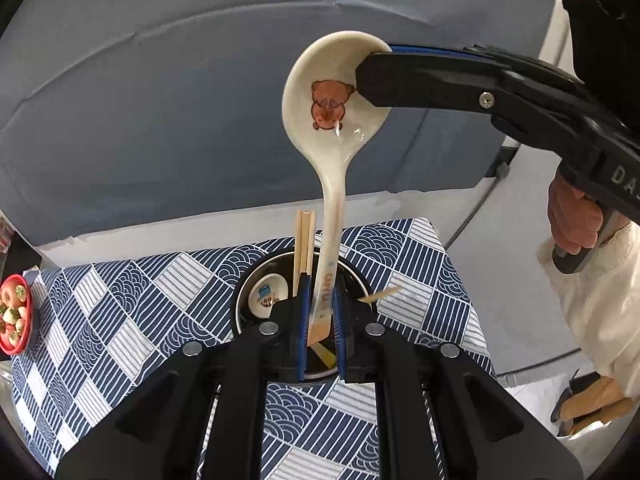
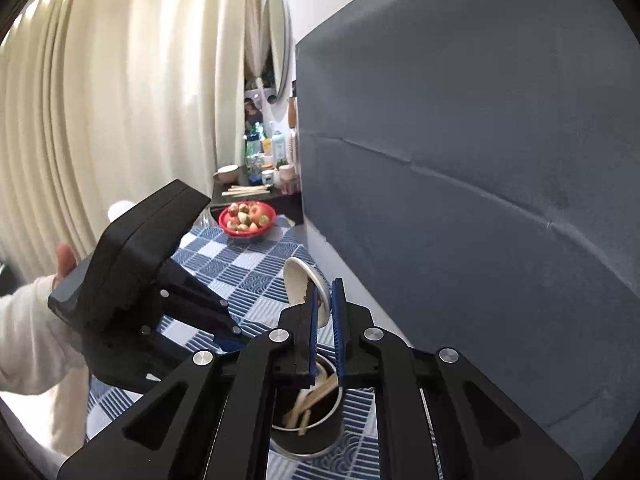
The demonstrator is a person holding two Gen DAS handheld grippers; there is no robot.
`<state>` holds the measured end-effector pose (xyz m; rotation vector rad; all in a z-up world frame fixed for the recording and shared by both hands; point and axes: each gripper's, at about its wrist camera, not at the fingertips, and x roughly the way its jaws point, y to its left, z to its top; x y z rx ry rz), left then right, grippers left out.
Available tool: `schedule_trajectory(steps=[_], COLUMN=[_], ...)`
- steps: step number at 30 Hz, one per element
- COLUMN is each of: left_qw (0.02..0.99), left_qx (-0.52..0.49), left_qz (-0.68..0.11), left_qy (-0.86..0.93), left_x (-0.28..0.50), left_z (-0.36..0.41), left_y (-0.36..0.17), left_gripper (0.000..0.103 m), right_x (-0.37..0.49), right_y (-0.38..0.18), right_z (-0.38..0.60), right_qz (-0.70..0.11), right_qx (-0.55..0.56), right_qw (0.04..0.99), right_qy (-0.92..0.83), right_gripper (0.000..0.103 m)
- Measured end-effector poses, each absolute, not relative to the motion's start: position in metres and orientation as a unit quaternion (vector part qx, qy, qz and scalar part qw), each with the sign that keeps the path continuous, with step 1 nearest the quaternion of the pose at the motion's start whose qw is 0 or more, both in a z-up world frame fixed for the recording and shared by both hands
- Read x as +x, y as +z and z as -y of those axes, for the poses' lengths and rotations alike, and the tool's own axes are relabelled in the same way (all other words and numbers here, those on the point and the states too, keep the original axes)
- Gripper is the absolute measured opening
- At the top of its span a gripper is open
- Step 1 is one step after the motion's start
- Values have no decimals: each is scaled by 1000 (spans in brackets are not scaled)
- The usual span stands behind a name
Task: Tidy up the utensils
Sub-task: 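Lower the spoon into the black cup and open the left tool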
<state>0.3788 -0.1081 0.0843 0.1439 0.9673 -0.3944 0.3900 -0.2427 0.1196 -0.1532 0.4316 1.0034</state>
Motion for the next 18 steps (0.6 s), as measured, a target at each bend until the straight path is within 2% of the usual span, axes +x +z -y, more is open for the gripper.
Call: schedule_trajectory(steps=[18], left_qw=[833], left_qx=[30], left_qz=[-537], left_qy=[-129], left_x=[386], left_z=[104], left_y=[24], left_gripper=[12], right_x=[394], right_y=[68], right_z=[214], right_qz=[-229], right_qx=[-129], right_qw=[813], right_qy=[520], right_gripper=[7])
